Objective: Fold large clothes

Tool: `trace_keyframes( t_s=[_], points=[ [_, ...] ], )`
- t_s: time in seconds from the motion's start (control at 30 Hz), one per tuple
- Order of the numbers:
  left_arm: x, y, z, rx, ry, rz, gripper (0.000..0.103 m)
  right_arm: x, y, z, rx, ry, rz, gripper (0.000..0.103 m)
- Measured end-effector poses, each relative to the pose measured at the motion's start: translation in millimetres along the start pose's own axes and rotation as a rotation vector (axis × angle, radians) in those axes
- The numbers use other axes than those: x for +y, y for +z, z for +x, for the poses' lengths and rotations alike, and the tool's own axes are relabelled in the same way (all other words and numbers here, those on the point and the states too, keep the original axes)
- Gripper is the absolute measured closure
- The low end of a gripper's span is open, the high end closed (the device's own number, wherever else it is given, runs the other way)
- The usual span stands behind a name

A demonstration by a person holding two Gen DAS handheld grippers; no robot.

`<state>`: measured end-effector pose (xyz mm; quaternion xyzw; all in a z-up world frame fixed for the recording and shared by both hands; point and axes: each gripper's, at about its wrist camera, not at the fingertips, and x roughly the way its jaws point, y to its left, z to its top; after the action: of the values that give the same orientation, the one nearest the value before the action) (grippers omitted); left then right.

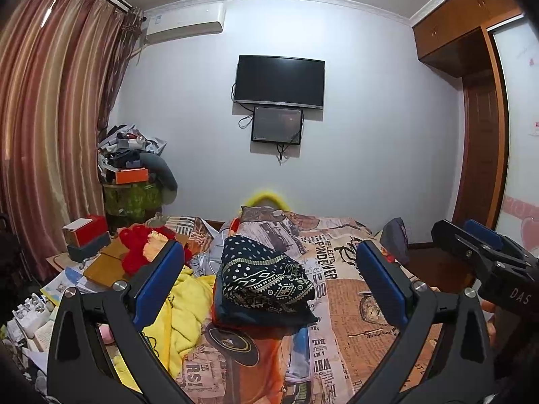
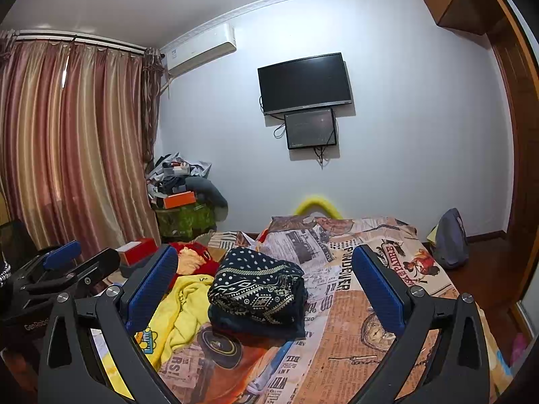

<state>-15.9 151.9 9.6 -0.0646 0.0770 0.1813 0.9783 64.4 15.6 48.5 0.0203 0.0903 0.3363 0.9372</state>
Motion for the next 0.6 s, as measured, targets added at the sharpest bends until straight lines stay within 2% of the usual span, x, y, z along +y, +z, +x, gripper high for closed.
trace_keyframes(
  t_s=[0.6],
  points=[
    [-0.9, -1.0, -3.5, 0.009, -0.007, 0.007, 0.000, 1.4, 1.0, 1.4, 0.006, -0.010, 0.001, 0.000]
  ],
)
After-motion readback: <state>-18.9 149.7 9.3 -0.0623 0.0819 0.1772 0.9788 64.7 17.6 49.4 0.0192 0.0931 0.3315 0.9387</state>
